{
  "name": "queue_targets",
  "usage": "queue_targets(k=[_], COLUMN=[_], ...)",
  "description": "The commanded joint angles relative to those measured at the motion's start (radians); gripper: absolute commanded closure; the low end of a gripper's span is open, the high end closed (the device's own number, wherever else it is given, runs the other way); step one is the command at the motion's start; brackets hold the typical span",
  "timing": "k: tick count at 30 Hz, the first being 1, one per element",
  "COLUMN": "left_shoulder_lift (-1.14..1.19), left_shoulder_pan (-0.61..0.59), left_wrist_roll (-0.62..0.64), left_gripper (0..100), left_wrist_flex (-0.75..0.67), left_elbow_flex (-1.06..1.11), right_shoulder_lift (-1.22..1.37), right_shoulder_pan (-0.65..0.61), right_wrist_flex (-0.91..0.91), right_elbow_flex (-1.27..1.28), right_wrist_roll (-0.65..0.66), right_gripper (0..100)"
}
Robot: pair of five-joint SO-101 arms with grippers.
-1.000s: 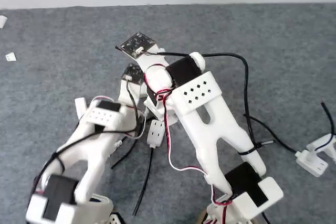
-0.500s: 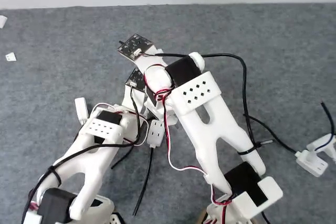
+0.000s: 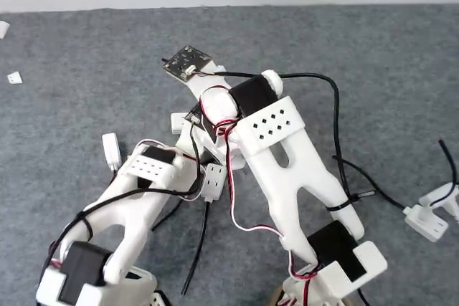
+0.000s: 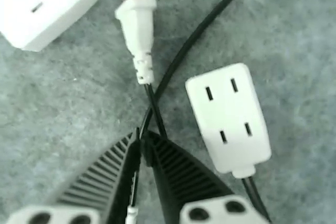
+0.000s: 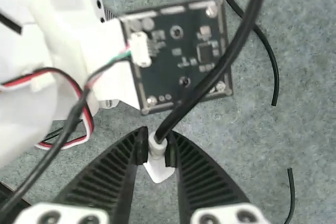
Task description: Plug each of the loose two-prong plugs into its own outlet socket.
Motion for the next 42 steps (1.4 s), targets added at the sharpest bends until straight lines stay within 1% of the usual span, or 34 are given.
queue_targets(k=[1, 5, 9, 14, 16, 18, 20, 23, 27, 29, 34, 37, 42], left_shoulder_lift=[0.003, -0.055, -0.186, -0.328, -0.358, -0.368, -0.37, -0.368, -0.376, -0.374, -0.37, -0.37, -0.37], left_shoulder_pan=[0.006, 0.008, 0.038, 0.054, 0.044, 0.006, -0.048, -0.149, -0.33, -0.377, -0.387, -0.387, -0.387], left_wrist_roll=[-0.048, -0.127, -0.146, -0.129, -0.06, 0.012, 0.044, 0.02, -0.043, -0.046, -0.06, -0.092, -0.095], left_gripper=[99, 99, 99, 99, 99, 99, 99, 99, 99, 99, 99, 99, 99], left_wrist_flex=[0.034, 0.031, -0.002, -0.083, -0.091, -0.091, -0.087, -0.084, -0.071, -0.064, -0.063, -0.063, -0.063], left_elbow_flex=[-0.062, -0.016, 0.09, 0.211, 0.225, 0.225, 0.223, 0.245, 0.257, 0.243, 0.242, 0.242, 0.242], right_shoulder_lift=[-0.012, -0.007, -0.005, -0.015, -0.013, -0.016, -0.016, -0.016, -0.016, -0.016, -0.016, -0.016, -0.016], right_shoulder_pan=[0.001, 0.004, 0.008, 0.008, 0.008, 0.008, 0.004, 0.008, 0.035, 0.035, 0.012, -0.01, -0.033], right_wrist_flex=[-0.015, -0.025, -0.047, -0.096, -0.101, -0.128, -0.168, -0.291, -0.469, -0.524, -0.599, -0.607, -0.599], right_elbow_flex=[-0.008, -0.005, 0.012, 0.064, 0.069, 0.089, 0.12, 0.201, 0.334, 0.371, 0.428, 0.45, 0.453], right_wrist_roll=[0.009, 0.009, 0.006, 0.002, -0.032, -0.054, -0.055, -0.043, -0.003, -0.002, 0.002, 0.026, 0.029], right_gripper=[99.1, 99.1, 99.1, 99.1, 99.0, 99.0, 99.0, 99.0, 99.0, 99.1, 99.1, 99.1, 99.1])
